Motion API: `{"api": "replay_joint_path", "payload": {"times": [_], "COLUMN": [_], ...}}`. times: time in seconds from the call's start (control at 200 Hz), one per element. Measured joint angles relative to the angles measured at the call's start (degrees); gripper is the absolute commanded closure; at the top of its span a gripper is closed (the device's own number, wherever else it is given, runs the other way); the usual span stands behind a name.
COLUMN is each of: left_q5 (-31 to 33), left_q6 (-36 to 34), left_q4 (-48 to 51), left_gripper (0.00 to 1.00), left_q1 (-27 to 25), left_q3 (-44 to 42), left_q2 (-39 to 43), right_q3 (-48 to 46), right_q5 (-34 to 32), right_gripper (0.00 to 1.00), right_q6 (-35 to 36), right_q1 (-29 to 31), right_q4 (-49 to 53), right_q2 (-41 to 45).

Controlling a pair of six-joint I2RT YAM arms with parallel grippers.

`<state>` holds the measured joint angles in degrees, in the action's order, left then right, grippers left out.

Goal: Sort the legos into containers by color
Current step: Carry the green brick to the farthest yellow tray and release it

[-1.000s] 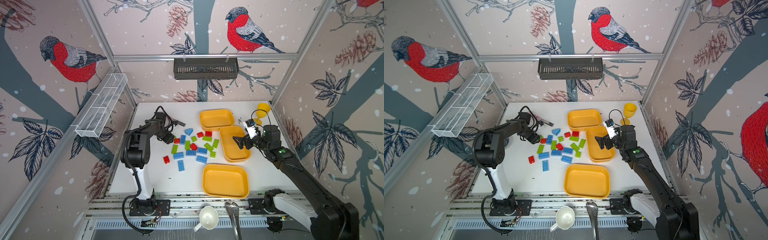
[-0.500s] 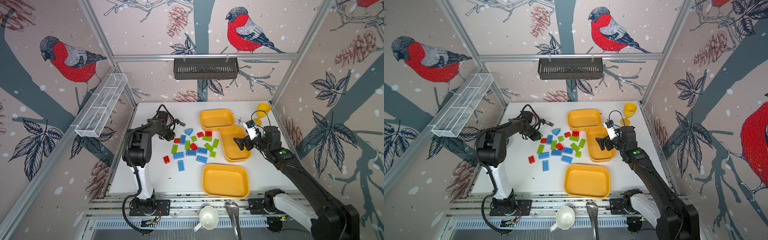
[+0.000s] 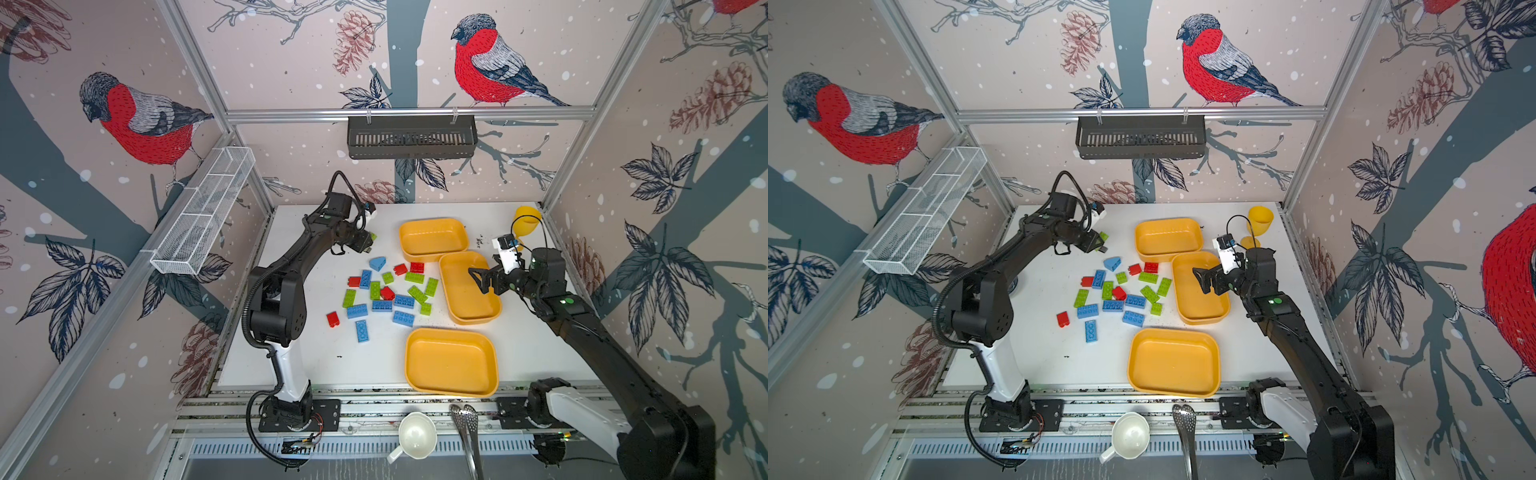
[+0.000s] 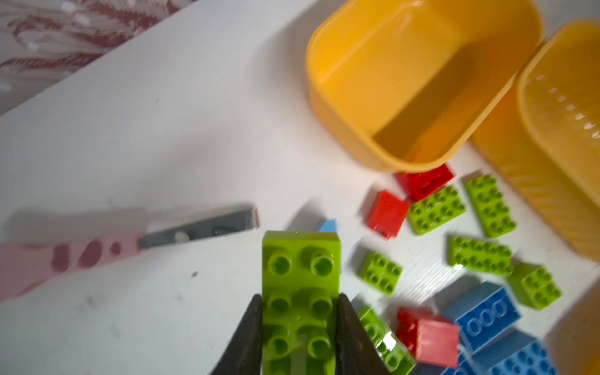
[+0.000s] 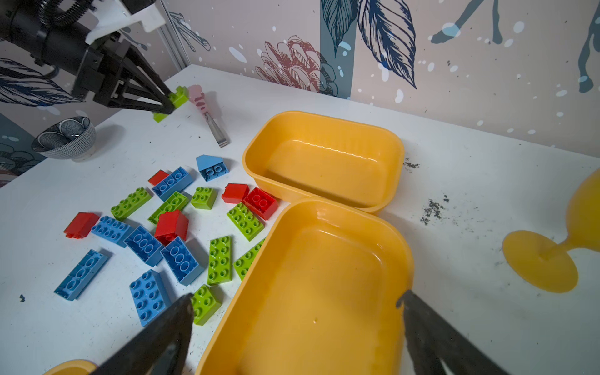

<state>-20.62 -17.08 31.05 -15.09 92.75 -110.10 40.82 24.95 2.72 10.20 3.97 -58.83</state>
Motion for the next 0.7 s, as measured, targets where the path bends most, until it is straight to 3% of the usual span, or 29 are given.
{"api": "replay_joint_path", "payload": {"times": [0.235, 0.425, 0.47, 0.58, 0.7], "left_q5": [-1.6, -0.2, 0.0, 2.0, 3.0], "left_q6": [9.7, 13.1, 14.1, 14.4, 15.1], "left_q4": [-8.6, -12.8, -13.1, -13.1, -10.8], "left_gripper": [0.76, 0.74, 0.66, 0.37, 0.31], "left_q1": [-8.0, -11.4, -11.7, -12.1, -12.1], "left_q3": [6.9, 13.7, 15.4, 18.5, 22.4], "left_q2": [-9.1, -16.9, -18.6, -21.2, -21.2], "right_q3": [0.9, 0.9, 0.9, 0.9, 1.1], "right_q5": [0.9, 0.9, 0.9, 0.9, 0.9], "right_gripper": [0.01, 0.01, 0.01, 0.01, 0.01], "right_q6": [-0.2, -0.1, 0.1, 0.1, 0.5], "right_q1": [-0.7, -1.1, -1.3, -1.7, -2.0], "right_q4": [-1.3, -1.4, -1.4, -1.3, -0.8], "right_q2": [-1.8, -2.1, -2.1, -2.1, -2.1]}}
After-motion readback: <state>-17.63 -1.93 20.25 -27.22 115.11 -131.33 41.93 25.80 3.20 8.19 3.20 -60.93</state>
